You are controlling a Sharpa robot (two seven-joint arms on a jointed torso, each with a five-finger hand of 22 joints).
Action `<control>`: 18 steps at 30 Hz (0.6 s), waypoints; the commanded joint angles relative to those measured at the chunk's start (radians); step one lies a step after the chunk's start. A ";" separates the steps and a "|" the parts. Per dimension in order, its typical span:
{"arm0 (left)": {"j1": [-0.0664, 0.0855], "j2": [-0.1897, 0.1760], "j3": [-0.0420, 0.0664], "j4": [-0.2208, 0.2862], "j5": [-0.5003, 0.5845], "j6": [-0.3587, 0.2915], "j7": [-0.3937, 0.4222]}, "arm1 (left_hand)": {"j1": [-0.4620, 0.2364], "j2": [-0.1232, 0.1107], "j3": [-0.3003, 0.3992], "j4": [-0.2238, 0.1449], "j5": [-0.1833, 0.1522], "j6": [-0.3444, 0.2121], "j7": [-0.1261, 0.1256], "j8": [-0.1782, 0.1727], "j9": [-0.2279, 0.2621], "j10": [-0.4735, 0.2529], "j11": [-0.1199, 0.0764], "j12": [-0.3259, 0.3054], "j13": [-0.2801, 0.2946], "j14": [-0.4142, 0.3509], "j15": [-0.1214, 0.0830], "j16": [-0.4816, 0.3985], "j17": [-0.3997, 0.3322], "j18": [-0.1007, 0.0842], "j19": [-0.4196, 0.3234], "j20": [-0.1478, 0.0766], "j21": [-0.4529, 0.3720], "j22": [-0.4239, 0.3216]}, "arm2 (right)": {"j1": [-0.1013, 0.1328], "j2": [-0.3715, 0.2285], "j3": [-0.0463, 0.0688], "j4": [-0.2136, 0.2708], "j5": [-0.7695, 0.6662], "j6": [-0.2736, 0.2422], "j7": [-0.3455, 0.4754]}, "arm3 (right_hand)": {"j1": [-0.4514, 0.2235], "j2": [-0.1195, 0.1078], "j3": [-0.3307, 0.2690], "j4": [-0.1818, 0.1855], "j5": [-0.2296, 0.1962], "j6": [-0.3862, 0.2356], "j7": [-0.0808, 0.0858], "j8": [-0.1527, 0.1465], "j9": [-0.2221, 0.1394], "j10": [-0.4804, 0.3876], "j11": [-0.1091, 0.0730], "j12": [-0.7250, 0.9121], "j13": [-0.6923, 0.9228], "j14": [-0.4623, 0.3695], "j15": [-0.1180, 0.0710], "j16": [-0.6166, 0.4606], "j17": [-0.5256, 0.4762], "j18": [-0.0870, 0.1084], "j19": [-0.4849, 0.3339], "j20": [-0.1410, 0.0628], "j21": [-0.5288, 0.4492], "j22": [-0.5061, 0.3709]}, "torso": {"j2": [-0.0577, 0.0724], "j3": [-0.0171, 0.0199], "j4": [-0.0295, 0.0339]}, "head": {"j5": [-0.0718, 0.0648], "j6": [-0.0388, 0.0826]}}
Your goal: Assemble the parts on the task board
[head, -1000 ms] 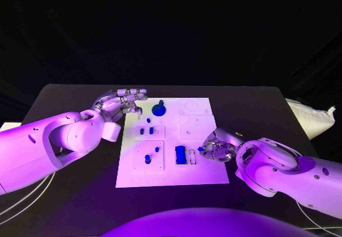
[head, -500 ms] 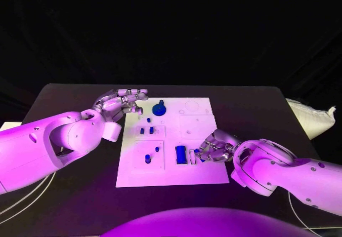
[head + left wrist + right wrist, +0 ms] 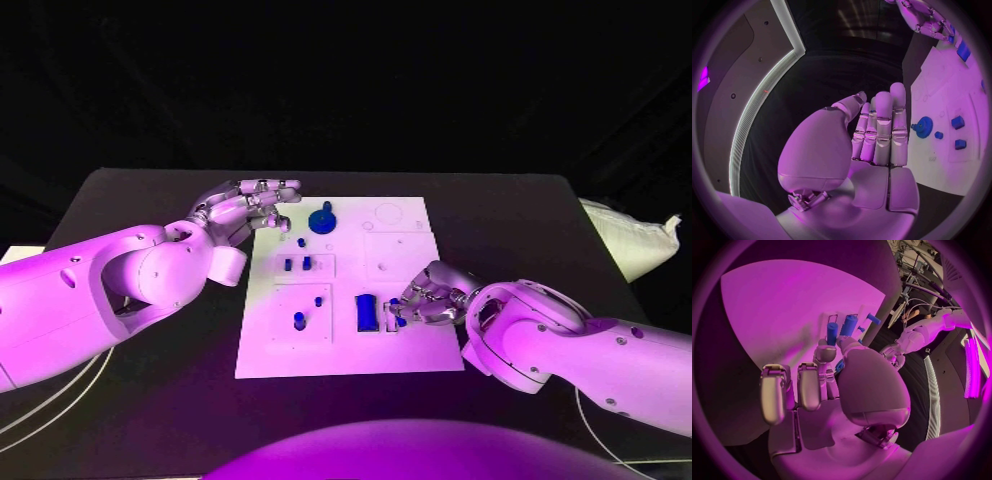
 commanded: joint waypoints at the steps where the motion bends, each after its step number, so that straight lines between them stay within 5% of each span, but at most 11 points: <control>1: 0.000 0.001 0.001 0.003 -0.006 0.021 0.001 | 0.001 0.009 -0.008 -0.001 0.004 -0.007 0.001 0.007 -0.001 -0.007 0.003 0.003 0.001 -0.005 0.001 0.003 -0.001 0.011 -0.002 0.006 -0.003 -0.001 | 0.000 0.007 0.000 -0.004 -0.079 0.036 -0.007 | -0.018 0.000 -0.011 -0.001 -0.022 0.009 -0.002 0.000 0.001 0.009 -0.001 0.010 0.007 0.069 -0.004 0.007 0.028 -0.017 0.013 -0.005 0.004 0.135 | 0.000 0.0002 -0.0010 | 0.002 -0.003; 18: 0.000 0.000 0.001 0.004 -0.008 0.023 -0.003 | 0.000 0.010 -0.008 -0.001 0.004 -0.008 0.002 0.008 -0.001 -0.009 0.003 0.006 0.001 -0.006 0.001 0.004 -0.002 0.011 -0.002 0.006 -0.004 -0.001 | -0.001 0.024 -0.001 -0.019 -0.117 0.129 -0.012 | -0.027 0.010 -0.026 -0.007 -0.061 0.018 -0.006 0.002 0.008 0.016 -0.005 0.028 0.021 0.070 -0.006 0.013 0.036 -0.018 0.014 -0.007 0.004 0.136 | 0.000 -0.0002 -0.0002 | 0.006 -0.010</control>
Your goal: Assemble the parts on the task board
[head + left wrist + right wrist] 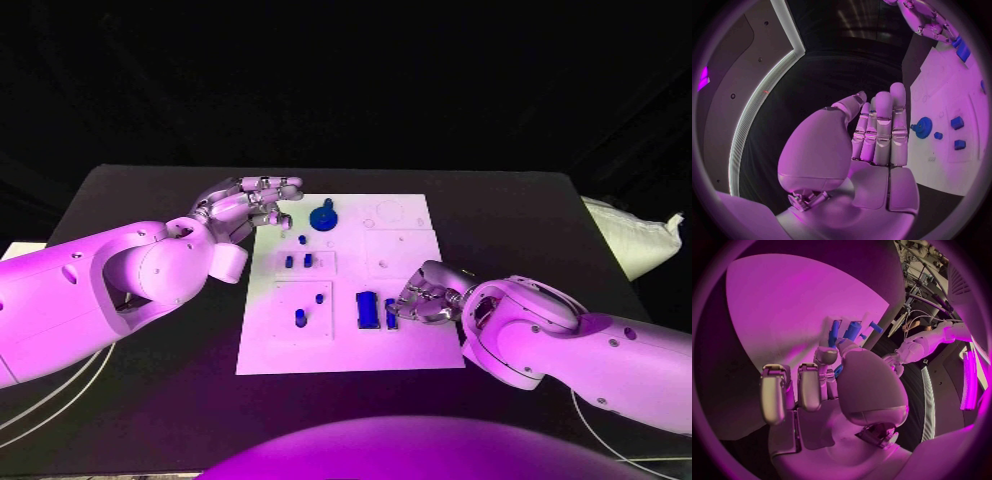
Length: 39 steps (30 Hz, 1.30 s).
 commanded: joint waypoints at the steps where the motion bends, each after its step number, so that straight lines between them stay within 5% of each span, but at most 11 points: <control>1: 0.000 0.001 0.001 0.002 -0.005 0.020 0.002 | 0.000 0.010 -0.005 0.002 0.004 -0.008 0.002 0.003 -0.001 -0.005 -0.001 0.006 0.001 -0.006 0.001 0.004 -0.001 0.011 -0.002 0.006 -0.004 -0.001 | -0.001 0.002 -0.001 -0.003 -0.035 0.064 -0.007 | -0.004 0.008 -0.005 -0.003 -0.005 0.006 -0.002 -0.002 0.001 0.005 -0.002 0.004 0.001 0.066 -0.003 0.004 0.036 -0.018 0.014 -0.007 0.004 0.135 | 0.000 -0.0001 0.0004 | 0.002 -0.002; 13: 0.000 0.004 0.001 0.000 -0.005 0.022 0.001 | 0.000 0.010 -0.005 0.002 0.004 -0.008 0.002 0.003 -0.001 -0.005 -0.001 0.006 0.001 -0.006 0.001 0.004 -0.001 0.011 -0.002 0.006 -0.004 -0.001 | -0.002 0.010 -0.001 -0.005 -0.042 0.075 -0.010 | -0.008 0.011 -0.014 -0.002 -0.033 0.008 -0.002 -0.002 0.004 0.007 -0.002 0.009 0.006 0.066 -0.003 0.005 0.039 -0.018 0.015 -0.008 0.006 0.137 | 0.000 0.0006 -0.0002 | 0.002 -0.005; 26: 0.000 0.002 0.001 -0.002 -0.008 0.024 -0.001 | 0.000 0.010 -0.005 0.002 0.004 -0.008 0.002 0.003 -0.001 -0.005 -0.001 0.006 0.001 -0.006 0.001 0.004 -0.001 0.011 -0.002 0.006 -0.004 -0.001 | -0.010 -0.005 -0.001 0.014 -0.056 -0.053 0.019 | -0.075 0.010 -0.109 0.001 -0.158 0.003 0.002 -0.012 0.009 -0.003 0.003 -0.017 0.000 0.062 0.000 -0.007 0.024 -0.015 0.007 -0.005 -0.002 0.128 | 0.000 0.0016 -0.0017 | 0.003 -0.003; 32: 0.000 0.002 0.001 -0.002 -0.009 0.025 0.000 | 0.000 0.010 -0.005 0.002 0.004 -0.008 0.002 0.003 -0.001 -0.005 -0.001 0.006 0.001 -0.006 0.001 0.004 -0.001 0.011 -0.002 0.006 -0.004 -0.001 | -0.015 -0.024 -0.001 0.015 -0.058 -0.116 0.146 | 0.062 0.007 -0.103 -0.063 -0.149 -0.096 0.036 -0.073 -0.020 -0.023 0.026 -0.034 -0.007 0.065 0.016 -0.002 0.032 -0.019 0.015 0.005 0.005 0.140 | 0.000 0.0003 -0.0008 | 0.000 -0.002; 39: 0.000 0.002 0.001 -0.002 -0.009 0.025 0.000 | 0.000 0.010 -0.005 0.002 0.004 -0.008 0.002 0.003 -0.001 -0.005 -0.001 0.006 0.001 -0.006 0.001 0.004 -0.001 0.011 -0.002 0.006 -0.004 -0.001 | -0.026 -0.037 -0.001 0.014 -0.091 -0.112 0.226 | 0.199 0.043 -0.038 -0.131 -0.224 -0.128 0.058 -0.096 -0.063 -0.038 0.041 -0.031 -0.007 0.065 0.031 0.003 0.038 -0.020 0.018 0.021 0.009 0.145 | 0.000 0.0002 -0.0021 | -0.001 0.000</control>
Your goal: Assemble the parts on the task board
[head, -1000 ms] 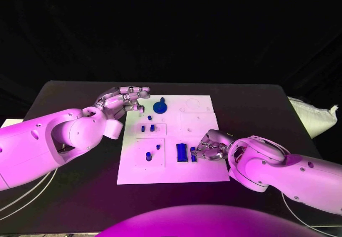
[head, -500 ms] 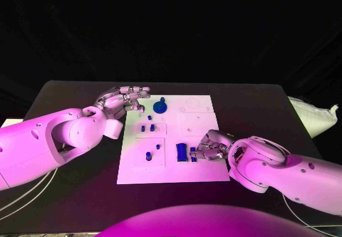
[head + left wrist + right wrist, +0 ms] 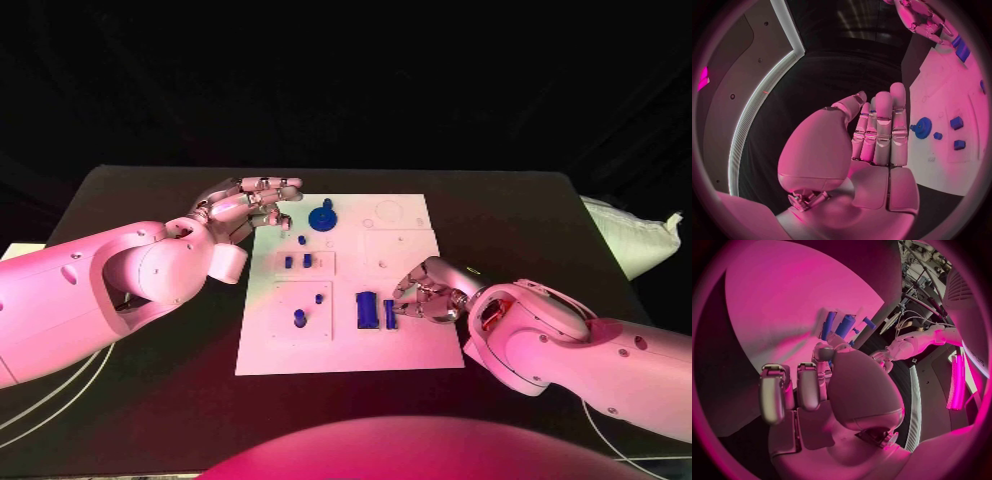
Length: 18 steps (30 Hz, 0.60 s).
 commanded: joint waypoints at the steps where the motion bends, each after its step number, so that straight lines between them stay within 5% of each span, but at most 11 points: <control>1: 0.000 0.001 0.001 0.001 -0.004 0.020 0.004 | 0.000 0.010 -0.006 0.002 0.004 -0.008 0.002 0.004 -0.001 -0.005 -0.001 0.006 0.001 -0.006 0.001 0.004 -0.001 0.011 -0.002 0.006 -0.004 -0.001 | -0.006 -0.003 0.000 0.000 -0.047 -0.017 0.096 | 0.034 0.005 0.026 -0.019 -0.001 -0.010 0.000 -0.006 -0.017 -0.004 0.007 0.001 -0.003 0.065 0.010 0.005 0.037 -0.020 0.016 0.009 0.004 0.145 | 0.000 -0.0006 0.0000 | 0.000 0.000; 10: 0.000 0.002 0.001 0.000 -0.004 0.020 0.004 | 0.000 0.010 -0.006 0.002 0.004 -0.008 0.002 0.004 -0.001 -0.005 -0.001 0.006 0.001 -0.006 0.001 0.004 -0.001 0.011 -0.002 0.006 -0.004 -0.001 | -0.016 0.006 -0.001 -0.010 -0.089 0.037 0.082 | 0.066 -0.024 0.129 -0.053 0.104 0.006 0.007 -0.005 -0.075 -0.016 0.011 -0.002 -0.011 0.064 0.014 0.006 0.038 -0.020 0.017 0.014 0.006 0.149 | 0.000 0.0000 0.0023 | 0.002 -0.001; 18: 0.000 0.002 0.001 -0.001 -0.004 0.020 0.003 | -0.001 0.010 -0.006 0.003 0.004 -0.010 0.002 0.005 -0.001 -0.007 0.000 0.008 0.001 -0.006 0.002 0.004 -0.002 0.011 -0.002 0.006 -0.005 -0.001 | -0.020 0.011 -0.001 -0.013 -0.094 0.055 0.077 | 0.040 -0.039 0.178 -0.051 0.114 0.028 0.003 -0.003 -0.099 -0.012 0.009 0.007 -0.011 0.065 0.013 0.008 0.040 -0.021 0.018 0.015 0.008 0.152 | 0.001 -0.0002 -0.0005 | 0.003 -0.004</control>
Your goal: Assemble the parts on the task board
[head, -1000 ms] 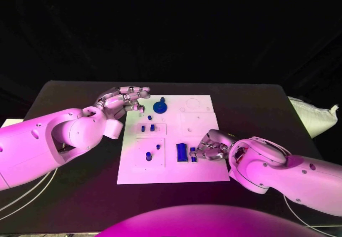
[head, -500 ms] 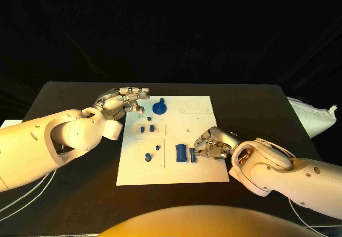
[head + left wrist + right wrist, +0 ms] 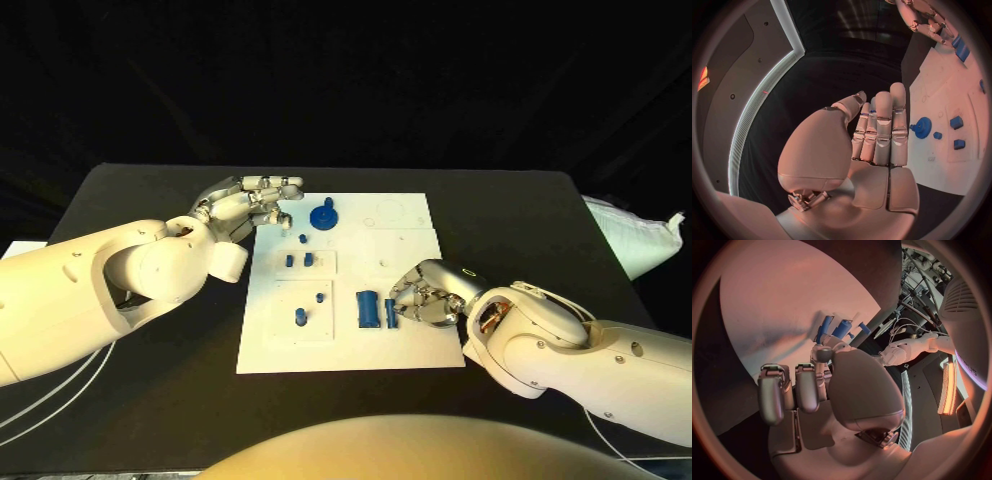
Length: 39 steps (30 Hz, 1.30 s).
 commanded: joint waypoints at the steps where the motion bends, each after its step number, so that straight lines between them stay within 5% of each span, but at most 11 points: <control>1: 0.000 0.002 0.001 0.001 -0.003 0.019 0.004 | -0.001 0.010 -0.004 0.000 0.004 -0.006 -0.002 0.005 -0.001 -0.008 0.000 0.002 0.001 -0.006 0.002 0.004 -0.001 0.011 -0.002 0.006 -0.005 -0.001 | -0.004 0.003 -0.002 0.001 -0.026 0.036 0.010 | -0.014 -0.006 0.013 0.002 0.008 0.013 -0.001 0.000 -0.006 -0.003 -0.005 0.004 0.002 0.064 0.005 0.004 0.040 -0.021 0.018 0.004 0.005 0.153 | 0.001 0.0001 -0.0020 | 0.001 -0.001; 10: 0.000 0.003 0.001 -0.001 -0.003 0.019 0.003 | -0.001 0.010 -0.004 0.000 0.004 -0.006 -0.002 0.005 -0.001 -0.008 0.000 0.002 0.001 -0.006 0.002 0.004 -0.001 0.011 -0.002 0.006 -0.005 -0.001 | -0.004 0.005 -0.002 -0.008 -0.028 -0.037 0.002 | -0.052 -0.022 0.038 0.017 0.011 0.001 0.002 -0.006 -0.030 -0.003 -0.002 0.004 -0.002 0.063 0.007 0.001 0.036 -0.020 0.017 0.004 0.003 0.151 | 0.000 0.0005 -0.0004 | -0.001 -0.002; 17: 0.000 0.004 0.001 -0.001 -0.003 0.022 0.000 | -0.001 0.011 -0.004 0.000 0.004 -0.006 -0.001 0.005 -0.001 -0.008 0.000 0.002 0.001 -0.006 0.002 0.004 -0.001 0.011 -0.002 0.006 -0.005 -0.002 | -0.004 0.013 -0.002 -0.017 -0.027 -0.098 0.006 | -0.102 -0.049 0.036 0.044 -0.157 -0.079 0.020 -0.004 -0.079 -0.008 0.014 -0.005 -0.012 0.061 0.021 -0.007 0.027 -0.018 0.009 0.016 -0.004 0.143 | 0.000 0.0000 -0.0004 | -0.001 0.000; 21: 0.000 0.003 0.001 -0.001 -0.003 0.022 0.000 | -0.001 0.011 -0.004 0.000 0.004 -0.006 -0.001 0.005 -0.001 -0.008 0.000 0.002 0.001 -0.006 0.002 0.004 -0.001 0.011 -0.002 0.006 -0.005 -0.002 | -0.004 0.020 -0.002 -0.025 -0.027 -0.099 0.004 | -0.114 -0.054 0.024 0.054 -0.212 -0.083 0.019 -0.002 -0.090 -0.009 0.015 -0.005 -0.015 0.061 0.022 -0.008 0.025 -0.017 0.008 0.019 -0.005 0.141 | 0.001 0.0002 -0.0004 | 0.000 -0.001; 39: 0.000 0.002 0.001 0.001 -0.009 0.022 -0.001 | -0.002 0.011 -0.004 0.001 0.004 -0.007 -0.001 0.006 -0.001 -0.009 0.000 0.003 0.001 -0.007 0.002 0.004 -0.001 0.011 -0.002 0.006 -0.005 -0.002 | -0.007 0.051 -0.002 -0.066 -0.044 -0.053 -0.006 | -0.094 -0.040 0.011 0.052 -0.270 0.007 -0.002 0.039 -0.097 -0.009 -0.001 0.014 -0.010 0.062 0.009 -0.003 0.032 -0.018 0.010 0.010 -0.004 0.144 | 0.001 0.0011 -0.0001 | 0.006 -0.007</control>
